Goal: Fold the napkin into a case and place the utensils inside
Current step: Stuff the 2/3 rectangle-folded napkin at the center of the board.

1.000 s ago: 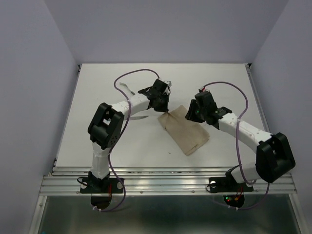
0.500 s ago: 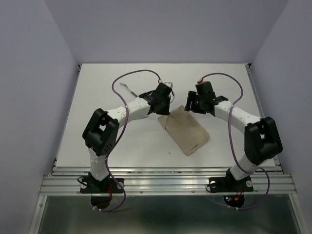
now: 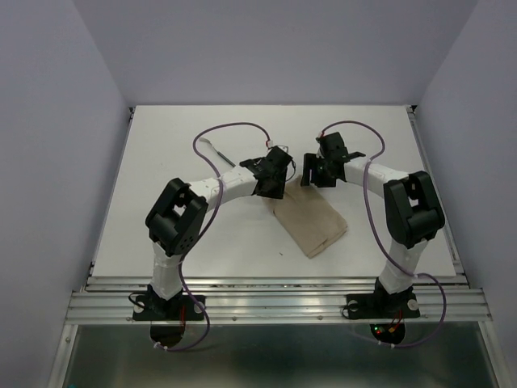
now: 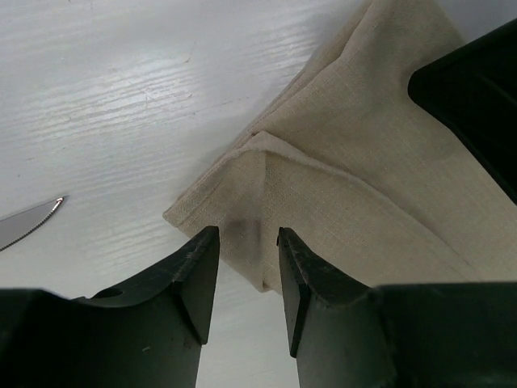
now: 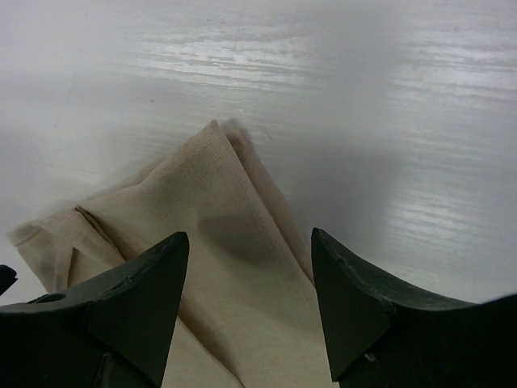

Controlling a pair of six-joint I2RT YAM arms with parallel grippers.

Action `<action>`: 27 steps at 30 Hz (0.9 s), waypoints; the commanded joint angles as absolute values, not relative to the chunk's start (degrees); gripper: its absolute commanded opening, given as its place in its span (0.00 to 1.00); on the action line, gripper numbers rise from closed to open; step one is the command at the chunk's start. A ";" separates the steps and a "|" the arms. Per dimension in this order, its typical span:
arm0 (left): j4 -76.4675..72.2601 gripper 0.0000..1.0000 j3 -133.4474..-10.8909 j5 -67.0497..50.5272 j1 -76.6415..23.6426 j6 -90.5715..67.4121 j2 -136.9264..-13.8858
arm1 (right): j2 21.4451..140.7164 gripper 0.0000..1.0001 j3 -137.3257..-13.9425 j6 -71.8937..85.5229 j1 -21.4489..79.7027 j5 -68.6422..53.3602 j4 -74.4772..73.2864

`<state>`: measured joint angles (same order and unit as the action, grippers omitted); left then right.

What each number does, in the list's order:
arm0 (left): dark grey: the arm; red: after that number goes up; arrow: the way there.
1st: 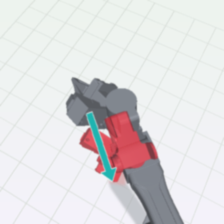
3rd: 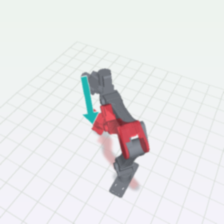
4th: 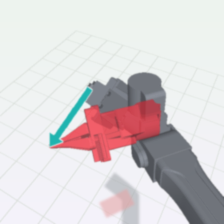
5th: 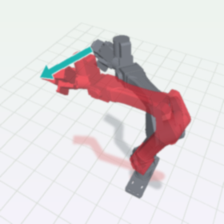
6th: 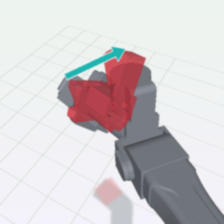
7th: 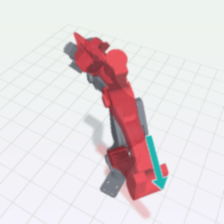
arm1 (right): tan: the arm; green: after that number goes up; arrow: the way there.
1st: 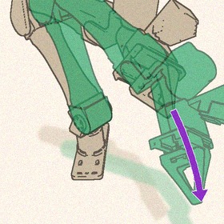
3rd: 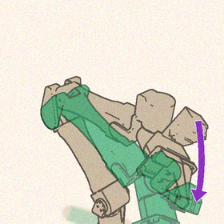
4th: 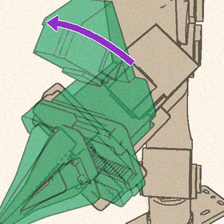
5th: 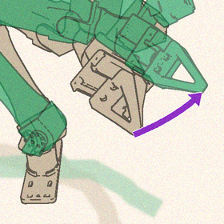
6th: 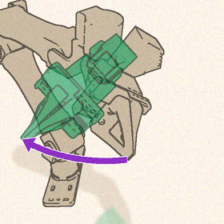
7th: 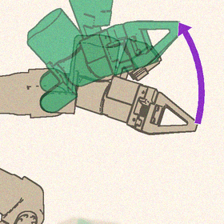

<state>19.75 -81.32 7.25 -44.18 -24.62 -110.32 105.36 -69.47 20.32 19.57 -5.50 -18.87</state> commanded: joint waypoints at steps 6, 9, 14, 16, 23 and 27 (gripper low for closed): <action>21.36 0.44 -80.33 11.87 -45.00 -24.17 -112.23 | 109.95 0.67 -74.44 16.44 19.69 -9.58 -16.87; 21.18 0.41 -79.98 11.78 -45.09 -24.17 -112.06 | 110.83 0.66 -74.27 16.00 19.69 -10.63 -16.70; 21.09 0.34 -80.07 11.60 -45.18 -23.64 -112.94 | 111.62 0.62 -73.48 16.00 18.54 -13.18 -16.00; 20.92 0.33 -80.33 11.25 -45.09 -23.47 -113.73 | 111.71 0.60 -73.30 16.00 17.32 -14.32 -15.82; 20.66 0.32 -80.60 10.72 -45.09 -23.20 -114.08 | 112.06 0.57 -72.95 15.73 16.79 -15.64 -15.91; 20.04 0.32 -80.86 9.85 -45.26 -23.03 -114.08 | 112.15 0.56 -72.95 15.91 16.79 -15.73 -15.91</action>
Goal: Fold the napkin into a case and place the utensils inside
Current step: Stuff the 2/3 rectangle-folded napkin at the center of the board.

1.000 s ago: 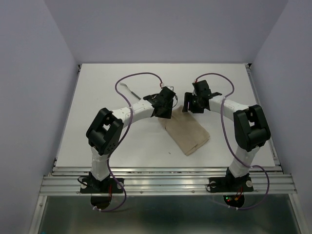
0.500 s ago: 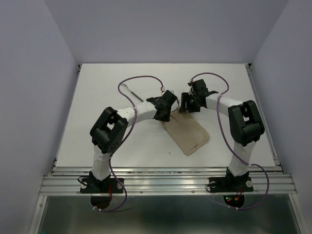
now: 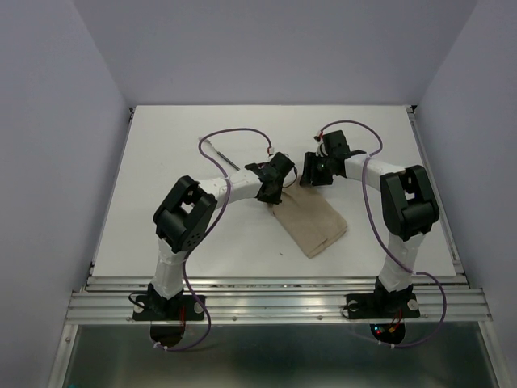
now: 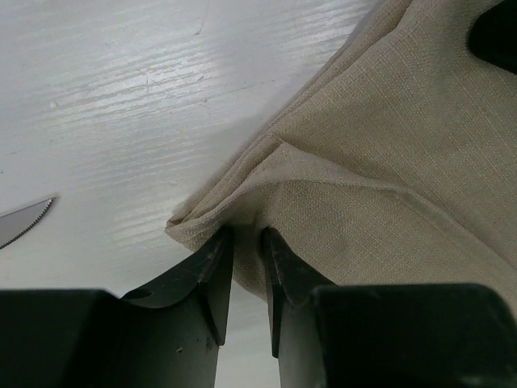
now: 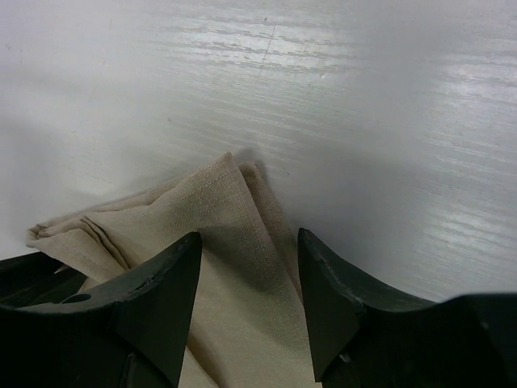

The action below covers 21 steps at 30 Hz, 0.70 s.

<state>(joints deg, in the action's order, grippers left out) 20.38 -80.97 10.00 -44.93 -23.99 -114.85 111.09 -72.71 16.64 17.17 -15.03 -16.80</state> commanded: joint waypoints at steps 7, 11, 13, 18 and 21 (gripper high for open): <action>19.60 0.35 -81.21 9.76 -45.18 -23.47 -114.26 | 111.80 0.57 -72.42 15.73 16.79 -16.17 -15.91; 19.16 0.35 -81.30 9.93 -45.35 -23.47 -114.08 | 111.71 0.57 -72.25 15.73 16.79 -16.52 -15.82; 19.34 0.35 -81.74 9.93 -45.26 -23.38 -114.43 | 111.80 0.56 -72.25 15.64 16.79 -16.61 -15.82; 19.07 0.31 -81.65 9.93 -45.44 -23.64 -114.61 | 111.53 0.57 -72.16 15.64 16.79 -16.61 -15.73; 18.90 0.27 -82.00 9.49 -45.44 -23.64 -114.61 | 111.62 0.57 -72.07 15.64 16.79 -16.79 -15.82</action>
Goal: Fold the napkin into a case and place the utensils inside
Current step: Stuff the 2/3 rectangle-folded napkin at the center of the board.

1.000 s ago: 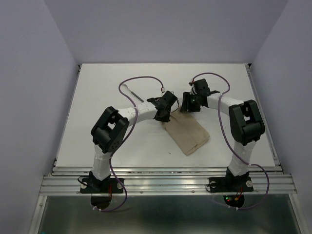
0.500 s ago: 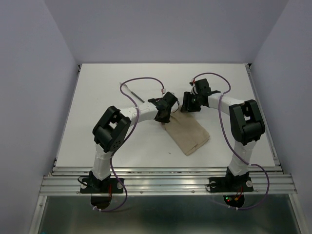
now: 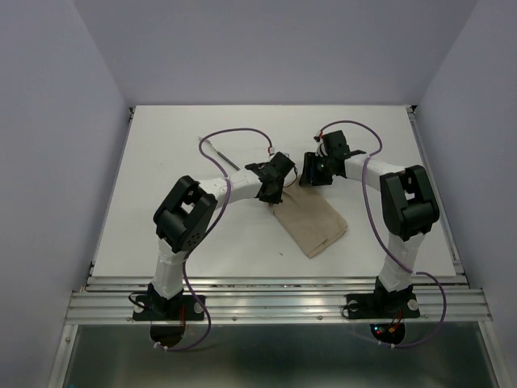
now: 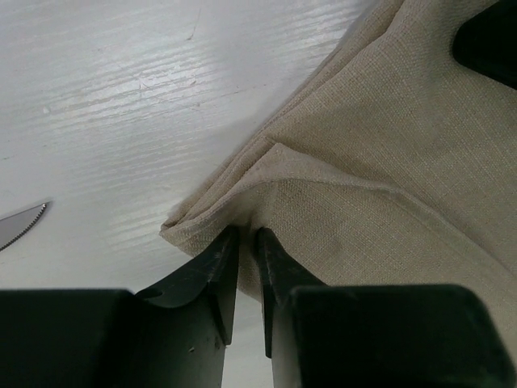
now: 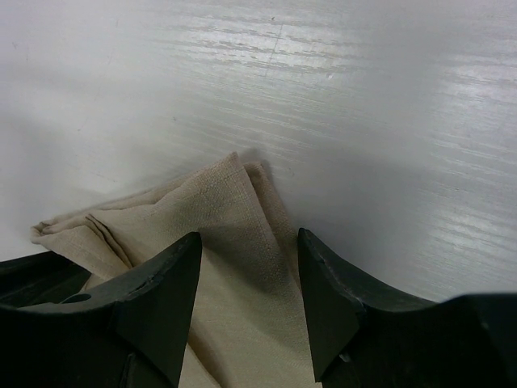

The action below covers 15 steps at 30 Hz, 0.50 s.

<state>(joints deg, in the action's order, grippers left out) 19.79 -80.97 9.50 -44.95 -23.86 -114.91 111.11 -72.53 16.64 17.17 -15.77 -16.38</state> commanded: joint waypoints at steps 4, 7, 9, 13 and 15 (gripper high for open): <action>18.90 0.24 -82.62 9.40 -45.70 -23.56 -114.96 | 111.53 0.57 -71.90 15.82 16.79 -16.96 -15.65; 19.07 0.24 -82.97 9.40 -45.70 -23.55 -115.57 | 111.45 0.56 -71.81 15.73 16.79 -17.23 -15.73; 19.07 0.24 -83.14 9.40 -45.79 -23.64 -116.01 | 111.36 0.57 -71.81 15.56 16.79 -17.58 -15.82; 19.16 0.24 -83.41 9.58 -45.79 -23.38 -116.80 | 111.36 0.59 -71.72 15.03 16.79 -18.63 -15.73; 19.51 0.13 -83.67 9.75 -45.70 -23.29 -117.24 | 111.53 0.59 -71.72 14.59 16.79 -19.42 -15.91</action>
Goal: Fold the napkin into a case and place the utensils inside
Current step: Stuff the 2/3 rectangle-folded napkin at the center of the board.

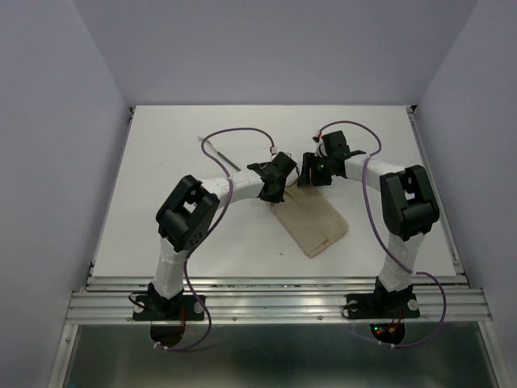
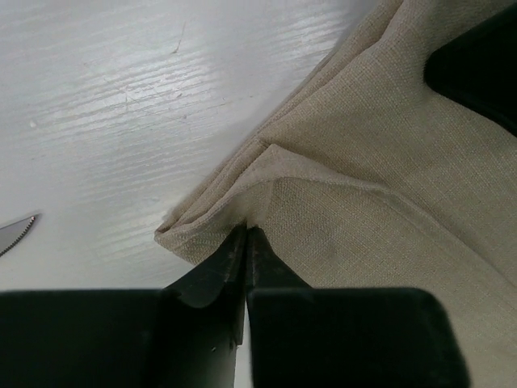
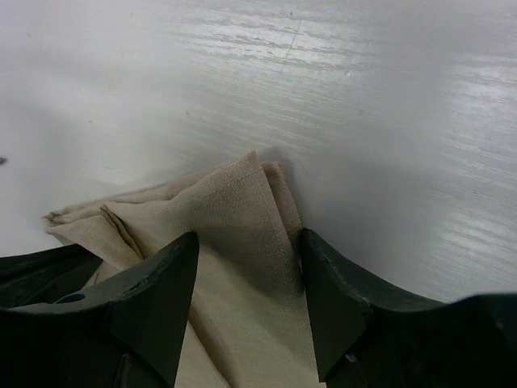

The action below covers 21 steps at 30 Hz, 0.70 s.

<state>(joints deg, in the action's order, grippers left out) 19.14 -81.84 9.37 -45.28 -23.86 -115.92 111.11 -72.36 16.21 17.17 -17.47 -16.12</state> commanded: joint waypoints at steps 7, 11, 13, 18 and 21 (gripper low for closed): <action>20.13 0.00 -84.99 9.58 -45.70 -23.12 -116.11 | 112.76 0.57 -72.16 13.54 16.79 -20.92 -16.43; 19.78 0.00 -85.34 7.74 -45.79 -22.85 -114.96 | 113.38 0.53 -72.33 14.15 16.79 -19.26 -16.35; 19.60 0.00 -85.34 7.12 -45.70 -22.76 -114.44 | 113.47 0.51 -72.33 14.41 16.79 -18.37 -16.26; 18.28 0.00 -84.64 5.28 -45.44 -23.03 -113.29 | 113.03 0.52 -72.25 16.17 16.79 -15.56 -15.56; 17.32 0.00 -83.76 4.75 -45.09 -23.46 -112.15 | 112.94 0.53 -72.51 16.61 16.79 -15.12 -15.56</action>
